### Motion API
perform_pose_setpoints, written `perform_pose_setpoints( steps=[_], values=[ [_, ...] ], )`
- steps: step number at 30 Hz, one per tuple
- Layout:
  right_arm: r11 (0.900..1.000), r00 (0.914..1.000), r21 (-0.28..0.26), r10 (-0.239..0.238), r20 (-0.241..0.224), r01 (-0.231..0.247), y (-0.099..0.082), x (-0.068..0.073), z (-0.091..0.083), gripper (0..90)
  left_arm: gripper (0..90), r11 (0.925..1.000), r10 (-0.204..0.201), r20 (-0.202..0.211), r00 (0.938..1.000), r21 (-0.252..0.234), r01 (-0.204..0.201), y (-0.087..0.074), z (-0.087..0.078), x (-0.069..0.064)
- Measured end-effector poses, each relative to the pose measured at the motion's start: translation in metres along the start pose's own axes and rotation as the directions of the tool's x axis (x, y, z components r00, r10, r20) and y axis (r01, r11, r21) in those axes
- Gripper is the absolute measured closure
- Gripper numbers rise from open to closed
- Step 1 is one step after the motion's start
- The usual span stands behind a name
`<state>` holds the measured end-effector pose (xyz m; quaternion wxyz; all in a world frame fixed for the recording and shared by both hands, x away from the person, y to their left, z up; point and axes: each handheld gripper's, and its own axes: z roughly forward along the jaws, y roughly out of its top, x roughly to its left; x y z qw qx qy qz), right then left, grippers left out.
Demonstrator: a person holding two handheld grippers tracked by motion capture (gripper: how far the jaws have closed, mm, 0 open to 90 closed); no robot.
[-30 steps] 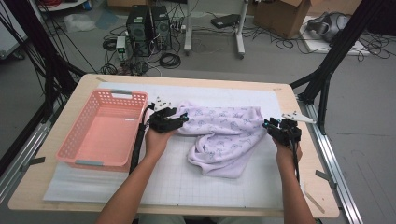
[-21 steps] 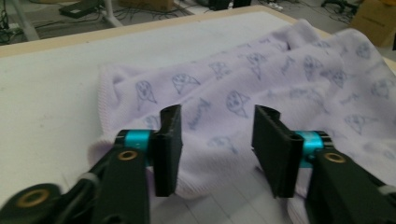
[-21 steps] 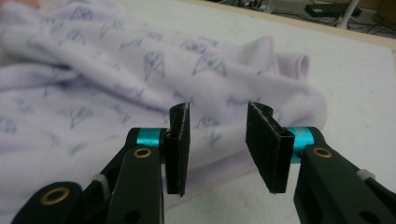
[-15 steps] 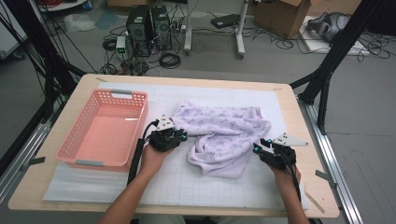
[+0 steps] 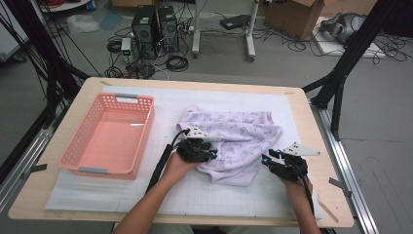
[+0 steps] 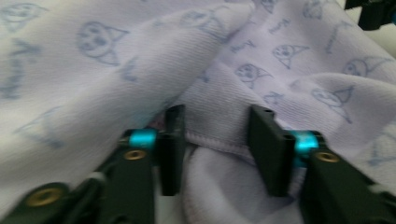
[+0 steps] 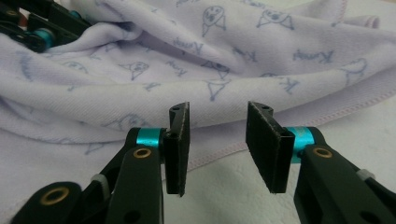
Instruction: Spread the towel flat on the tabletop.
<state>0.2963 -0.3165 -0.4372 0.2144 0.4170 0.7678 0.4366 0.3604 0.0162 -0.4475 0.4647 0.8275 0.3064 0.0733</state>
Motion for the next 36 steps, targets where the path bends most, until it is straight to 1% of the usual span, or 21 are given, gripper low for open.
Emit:
perform_pose_setpoints(
  steps=[2,3,6,9,12,13,14,15,16,17,18,19,20,23,26,27,30,31,33,34,36],
  values=[
    [1.0,0.9999,0.006,-0.004,-0.012,0.004,0.0,0.002,0.001,59.4,82.1,0.9994,0.036,-0.03,0.9989,-0.003,-0.036,0.002,-0.002,-0.002],
    [0.9999,0.9999,0.01,-0.005,-0.015,0.005,0.0,0.003,0.002,59.3,83.8,0.9996,0.027,-0.031,0.9992,-0.012,-0.027,0.002,-0.003,-0.001],
    [0.9989,0.999,0.047,-0.003,-0.044,0.005,-0.001,0.005,0.007,58.9,84.8,0.9988,-0.01,-0.045,0.9989,-0.047,0.008,0.003,-0.013,0.006],
    [0.9973,0.9967,0.072,-0.011,-0.08,0.016,-0.001,0.01,0.011,56.8,85.5,0.9931,-0.054,-0.069,0.9962,-0.107,0.046,0.005,-0.025,0.012],
    [0.9948,0.9926,0.097,-0.021,-0.12,0.033,0.0,0.017,0.018,49.0,85.6,0.9883,-0.069,-0.114,0.9911,-0.143,0.052,0.006,-0.037,0.017],
    [0.9923,0.9925,0.117,-0.027,-0.119,0.041,0.0,0.02,0.022,48.4,85.6,0.9869,-0.074,-0.139,0.9876,-0.152,0.053,0.005,-0.04,0.019],
    [0.9871,0.9925,0.145,-0.053,-0.11,0.069,0.0,0.023,0.025,48.5,85.7,0.9857,-0.08,-0.159,0.984,-0.159,0.054,0.004,-0.044,0.022],
    [0.9828,0.9917,0.152,-0.091,-0.091,0.104,0.0,0.027,0.027,50.1,85.8,0.9828,-0.098,-0.183,0.9781,-0.172,0.066,0.003,-0.048,0.025],
    [0.9814,0.9907,0.154,-0.102,-0.09,0.115,0.001,0.029,0.027,56.8,85.8,0.9788,-0.118,-0.205,0.9717,-0.189,0.079,0.002,-0.052,0.028],
    [0.9814,0.991,0.159,-0.093,-0.096,0.108,0.002,0.03,0.027,69.5,85.9,0.9733,-0.143,-0.224,0.964,-0.209,0.096,0.001,-0.055,0.031],
    [0.9785,0.9888,0.164,-0.11,-0.101,0.126,0.003,0.029,0.026,85.0,86.0,0.9689,-0.165,-0.24,0.9567,-0.221,0.112,0.0,-0.058,0.035],
    [0.9751,0.9865,0.167,-0.131,-0.098,0.146,0.004,0.03,0.026,87.3,86.0,0.9646,-0.183,-0.249,0.951,-0.232,0.124,-0.002,-0.061,0.038],
    [0.9739,0.986,0.171,-0.133,-0.1,0.149,0.004,0.028,0.025,87.9,86.1,0.9603,-0.201,-0.25,0.9472,-0.241,0.14,-0.003,-0.063,0.041],
    [0.982,0.993,0.149,-0.11,-0.044,0.115,0.005,0.018,0.02,88.5,86.0,0.9593,-0.205,-0.271,0.9403,-0.246,0.139,-0.006,-0.069,0.045],
    [0.9945,0.9961,0.09,-0.06,0.064,0.055,0.006,0.0,0.006,88.5,86.1,0.9548,-0.217,-0.293,0.9312,-0.262,0.14,-0.007,-0.07,0.048],
    [0.9968,0.993,0.071,-0.044,0.11,0.036,0.007,-0.006,0.0,88.5,86.1,0.9539,-0.222,-0.297,0.9289,-0.264,0.143,-0.007,-0.07,0.048],
    [0.9993,0.9733,0.014,0.032,0.227,-0.036,0.004,-0.025,-0.016,88.5,86.2,0.9527,-0.229,-0.312,0.9221,-0.267,0.146,-0.008,-0.065,0.049],
    [0.9983,0.9673,0.002,0.057,0.247,-0.059,0.002,-0.03,-0.019,88.4,86.1,0.9521,-0.234,-0.31,0.9217,-0.265,0.152,-0.008,-0.062,0.049],
    [0.995,0.967,0.011,0.093,0.237,-0.099,-0.003,-0.038,-0.021,86.8,85.2,0.9524,-0.237,-0.303,0.9229,-0.26,0.159,-0.008,-0.059,0.048],
    [0.995,0.966,0.014,0.093,0.241,-0.099,-0.005,-0.038,-0.021,83.2,82.1,0.9508,-0.243,-0.286,0.9269,-0.26,0.169,-0.008,-0.057,0.047],
    [0.9963,0.9699,0.005,0.083,0.229,-0.086,-0.005,-0.035,-0.022,71.2,63.5,0.9498,-0.244,-0.274,0.9302,-0.261,0.172,-0.007,-0.058,0.044]
  ],
)
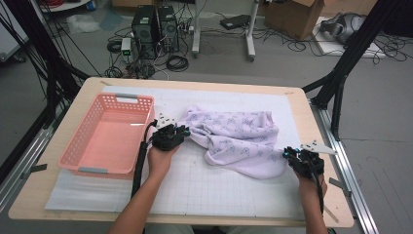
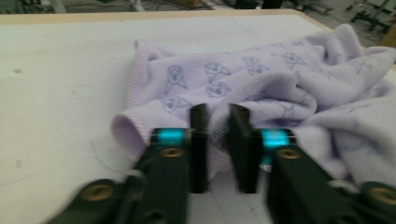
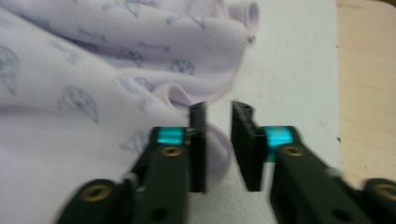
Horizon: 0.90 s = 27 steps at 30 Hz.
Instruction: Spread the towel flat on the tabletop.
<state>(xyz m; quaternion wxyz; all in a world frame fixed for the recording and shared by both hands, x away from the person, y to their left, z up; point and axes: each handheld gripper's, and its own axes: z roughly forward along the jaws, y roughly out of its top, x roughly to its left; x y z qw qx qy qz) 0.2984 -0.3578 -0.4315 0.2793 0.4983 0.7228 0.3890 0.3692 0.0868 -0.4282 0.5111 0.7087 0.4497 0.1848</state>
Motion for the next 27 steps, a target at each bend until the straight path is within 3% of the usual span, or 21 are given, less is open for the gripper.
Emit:
perform_pose_setpoints(
  steps=[3,6,8,12,16,19,20,24,27],
  values=[
    [0.9993,0.9996,-0.032,-0.018,-0.021,0.017,0.003,0.005,-0.003,65.0,54.4,0.9988,0.045,0.017,0.9988,-0.018,-0.045,-0.003,-0.011,-0.005],
    [0.9984,0.9983,-0.036,-0.044,-0.038,0.043,0.004,0.011,-0.003,64.0,60.2,0.9946,0.103,0.041,0.9939,0.007,-0.103,-0.012,-0.022,-0.01],
    [0.9979,0.9972,-0.03,-0.059,-0.045,0.058,0.004,0.014,-0.002,63.7,64.8,0.9916,0.119,0.074,0.9902,0.043,-0.122,-0.019,-0.025,-0.012],
    [0.9977,0.9964,-0.028,-0.064,-0.055,0.062,0.004,0.016,0.001,63.2,69.0,0.9799,0.153,0.143,0.9778,0.106,-0.169,-0.026,-0.017,-0.02],
    [0.9975,0.9958,-0.024,-0.068,-0.062,0.066,0.005,0.019,0.003,62.9,61.0,0.989,0.098,0.153,0.9833,0.095,-0.114,-0.026,-0.002,-0.026],
    [0.9975,0.9953,-0.018,-0.069,-0.068,0.068,0.004,0.019,0.004,62.9,55.3,0.9834,0.058,0.163,0.985,0.161,-0.084,-0.026,0.015,-0.031],
    [0.9975,0.9952,-0.018,-0.07,-0.069,0.069,0.004,0.019,0.004,62.9,54.6,0.9797,0.064,0.161,0.9848,0.178,-0.093,-0.024,0.019,-0.034],
    [0.9973,0.9944,-0.02,-0.073,-0.077,0.071,0.004,0.019,0.003,63.1,52.1,0.9831,0.04,0.192,0.9805,0.167,-0.073,-0.02,0.03,-0.048],
    [0.997,0.9933,-0.018,-0.077,-0.086,0.075,0.004,0.021,0.004,63.3,58.0,0.9771,0.078,0.213,0.974,0.178,-0.117,-0.02,0.037,-0.06]
  ],
)
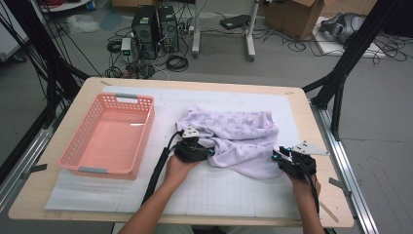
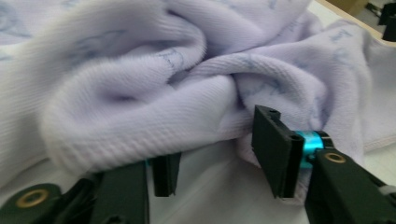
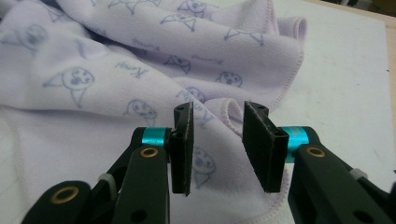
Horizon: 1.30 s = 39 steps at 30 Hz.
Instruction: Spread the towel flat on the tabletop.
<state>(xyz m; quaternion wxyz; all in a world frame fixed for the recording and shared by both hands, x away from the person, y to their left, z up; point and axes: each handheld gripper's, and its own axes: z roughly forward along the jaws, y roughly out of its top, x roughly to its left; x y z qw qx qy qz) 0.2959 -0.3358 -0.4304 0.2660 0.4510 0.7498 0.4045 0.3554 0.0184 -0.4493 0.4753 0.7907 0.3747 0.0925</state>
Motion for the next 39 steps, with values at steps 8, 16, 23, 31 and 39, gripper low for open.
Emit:
perform_pose_setpoints(
  steps=[8,16,23,31,39],
  values=[
    [0.9986,0.9933,0.025,-0.043,-0.107,0.046,-0.001,0.009,0.005,60.4,85.3,0.9992,0.037,-0.023,0.9991,-0.016,-0.037,-0.002,-0.021,0.006],
    [0.9516,0.9022,0.093,-0.242,-0.357,0.293,0.001,0.056,0.028,52.4,85.4,0.9993,0.023,-0.023,0.9995,-0.029,-0.024,-0.017,-0.057,0.019],
    [0.9441,0.8908,0.1,-0.257,-0.375,0.314,0.003,0.059,0.029,87.0,85.3,0.9986,0.003,-0.012,0.9999,-0.054,-0.003,-0.025,-0.074,0.027],
    [0.9518,0.8936,0.103,-0.229,-0.386,0.289,-0.002,0.046,0.016,88.0,85.2,0.9964,-0.043,0.002,0.9991,-0.073,0.043,-0.036,-0.087,0.029],
    [0.9723,0.9217,0.083,-0.178,-0.345,0.219,-0.013,0.024,-0.023,88.4,85.1,0.99,-0.083,0.063,0.9946,-0.109,0.089,-0.045,-0.106,0.024]
  ],
)
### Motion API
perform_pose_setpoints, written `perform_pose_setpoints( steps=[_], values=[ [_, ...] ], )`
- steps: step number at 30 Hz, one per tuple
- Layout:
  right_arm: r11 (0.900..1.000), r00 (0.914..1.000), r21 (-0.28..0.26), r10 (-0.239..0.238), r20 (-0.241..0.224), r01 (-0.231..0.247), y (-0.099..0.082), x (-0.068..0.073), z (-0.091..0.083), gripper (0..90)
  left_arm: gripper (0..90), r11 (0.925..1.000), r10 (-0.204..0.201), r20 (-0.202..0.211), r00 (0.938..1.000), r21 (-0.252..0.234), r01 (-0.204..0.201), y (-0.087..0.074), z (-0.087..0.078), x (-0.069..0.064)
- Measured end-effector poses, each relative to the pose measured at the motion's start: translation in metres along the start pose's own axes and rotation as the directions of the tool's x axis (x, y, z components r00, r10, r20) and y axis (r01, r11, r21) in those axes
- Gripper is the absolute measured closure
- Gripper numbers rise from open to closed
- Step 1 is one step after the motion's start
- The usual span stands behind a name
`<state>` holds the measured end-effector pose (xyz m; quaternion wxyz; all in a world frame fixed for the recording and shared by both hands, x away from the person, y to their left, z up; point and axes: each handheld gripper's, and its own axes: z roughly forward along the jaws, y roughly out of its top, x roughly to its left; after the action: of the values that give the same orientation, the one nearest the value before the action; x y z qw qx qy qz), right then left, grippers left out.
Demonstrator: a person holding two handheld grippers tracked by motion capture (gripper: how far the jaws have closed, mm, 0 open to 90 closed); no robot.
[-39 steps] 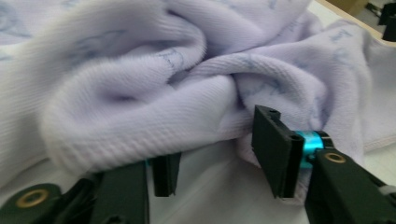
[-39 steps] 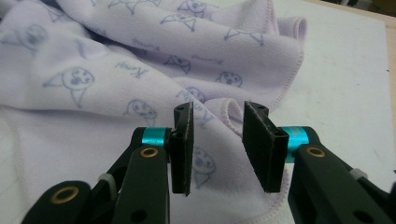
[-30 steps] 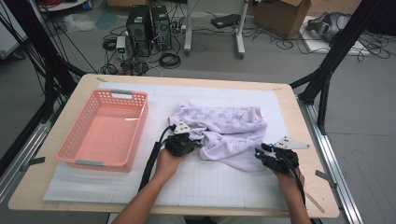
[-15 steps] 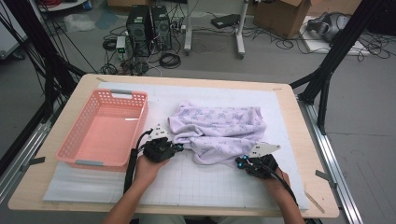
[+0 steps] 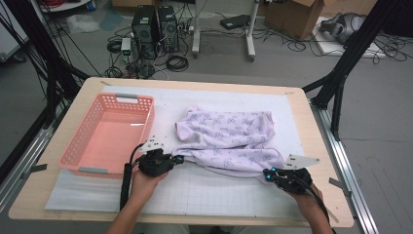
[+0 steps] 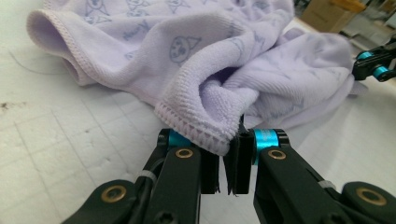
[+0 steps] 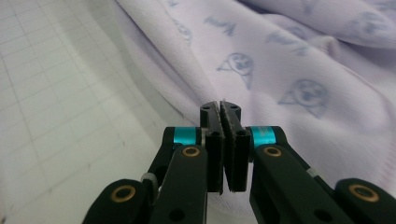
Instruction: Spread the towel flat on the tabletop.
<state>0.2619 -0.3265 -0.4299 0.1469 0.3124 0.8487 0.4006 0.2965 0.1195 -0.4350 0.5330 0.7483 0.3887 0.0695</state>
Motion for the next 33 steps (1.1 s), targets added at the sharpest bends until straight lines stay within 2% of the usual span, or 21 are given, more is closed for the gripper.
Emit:
perform_pose_setpoints(
  steps=[3,5,7,8,11,14,15,17,19,20,21,23,25,27,29,30,31,32,33],
  values=[
    [0.9995,0.9987,-0.012,0.029,0.042,-0.029,-0.009,0.002,-0.016,88.5,85.2,0.9998,-0.003,0.02,0.9998,-0.017,0.004,-0.002,-0.008,-0.007],
    [0.999,0.997,-0.014,0.042,0.065,-0.041,-0.014,0.005,-0.024,88.5,85.2,0.9979,-0.036,0.061,0.9975,-0.051,0.039,-0.002,-0.014,-0.011],
    [0.9979,0.9965,-0.027,0.06,0.059,-0.059,-0.016,0.01,-0.028,88.5,85.3,0.9955,-0.048,0.074,0.9961,-0.078,0.054,-0.002,-0.019,-0.014],
    [0.9983,0.9969,-0.028,0.052,0.059,-0.051,-0.016,0.013,-0.028,88.5,85.2,0.995,-0.047,0.064,0.9969,-0.085,0.052,-0.001,-0.02,-0.014],
    [0.9981,0.9967,-0.038,0.052,0.062,-0.049,-0.013,0.022,-0.025,88.4,85.2,0.9964,-0.049,0.007,0.9987,-0.069,0.05,0.005,-0.015,-0.01],
    [0.9987,0.9977,-0.031,0.042,0.054,-0.04,-0.008,0.029,-0.015,87.2,85.0,0.9952,-0.091,-0.054,0.9944,-0.042,0.089,0.013,-0.001,0.001],
    [0.9987,0.9979,-0.035,0.038,0.053,-0.036,-0.006,0.03,-0.012,85.1,84.8,0.9952,-0.094,-0.069,0.9932,-0.034,0.091,0.016,0.004,0.004],
    [0.9948,0.9956,-0.085,0.063,0.07,-0.057,-0.002,0.028,-0.012,67.3,84.5,0.9939,-0.109,-0.098,0.9892,-0.026,0.107,0.021,0.015,0.009],
    [0.9812,0.9875,-0.16,0.124,0.097,-0.108,0.002,0.021,-0.016,58.6,84.2,0.9945,-0.105,-0.127,0.9864,-0.011,0.104,0.027,0.026,0.012],
    [0.9766,0.9819,-0.176,0.146,0.121,-0.123,0.004,0.016,-0.016,58.0,84.1,0.9942,-0.107,-0.142,0.984,-0.009,0.107,0.03,0.031,0.014],
    [0.9772,0.9771,-0.176,0.147,0.154,-0.119,0.007,0.01,-0.013,55.7,84.0,0.9938,-0.11,-0.151,0.9824,-0.001,0.111,0.032,0.036,0.016],
    [0.9847,0.9673,-0.122,0.148,0.206,-0.125,0.014,-0.002,0.0,51.4,83.9,0.9949,-0.097,-0.175,0.9797,0.011,0.1,0.035,0.045,0.018],
    [0.991,0.9669,-0.063,0.129,0.22,-0.118,0.024,-0.013,0.02,50.1,83.3,0.9945,-0.099,-0.191,0.9765,0.015,0.103,0.037,0.052,0.019],
    [0.9937,0.9684,-0.026,0.112,0.223,-0.109,0.035,-0.021,0.039,49.9,82.5,0.995,-0.093,-0.204,0.9746,0.018,0.098,0.037,0.058,0.021],
    [0.9945,0.9691,0.004,0.101,0.225,-0.105,0.043,-0.029,0.058,53.6,80.4,0.9942,-0.098,-0.203,0.9743,0.023,0.105,0.035,0.062,0.022],
    [0.9935,0.9666,0.039,0.095,0.238,-0.107,0.046,-0.033,0.066,61.5,79.3,0.9936,-0.103,-0.207,0.9729,0.025,0.11,0.035,0.064,0.022],
    [0.9921,0.9674,0.071,0.084,0.239,-0.104,0.047,-0.038,0.072,75.5,78.4,0.9937,-0.101,-0.202,0.9741,0.026,0.109,0.034,0.064,0.023],
    [0.9921,0.9655,0.085,0.067,0.252,-0.092,0.049,-0.041,0.074,84.9,77.8,0.9941,-0.098,-0.199,0.975,0.025,0.105,0.034,0.065,0.024],
    [0.9935,0.9602,0.077,0.06,0.273,-0.084,0.049,-0.046,0.075,86.0,76.4,0.9938,-0.1,-0.198,0.9751,0.027,0.108,0.034,0.065,0.025]
  ],
)
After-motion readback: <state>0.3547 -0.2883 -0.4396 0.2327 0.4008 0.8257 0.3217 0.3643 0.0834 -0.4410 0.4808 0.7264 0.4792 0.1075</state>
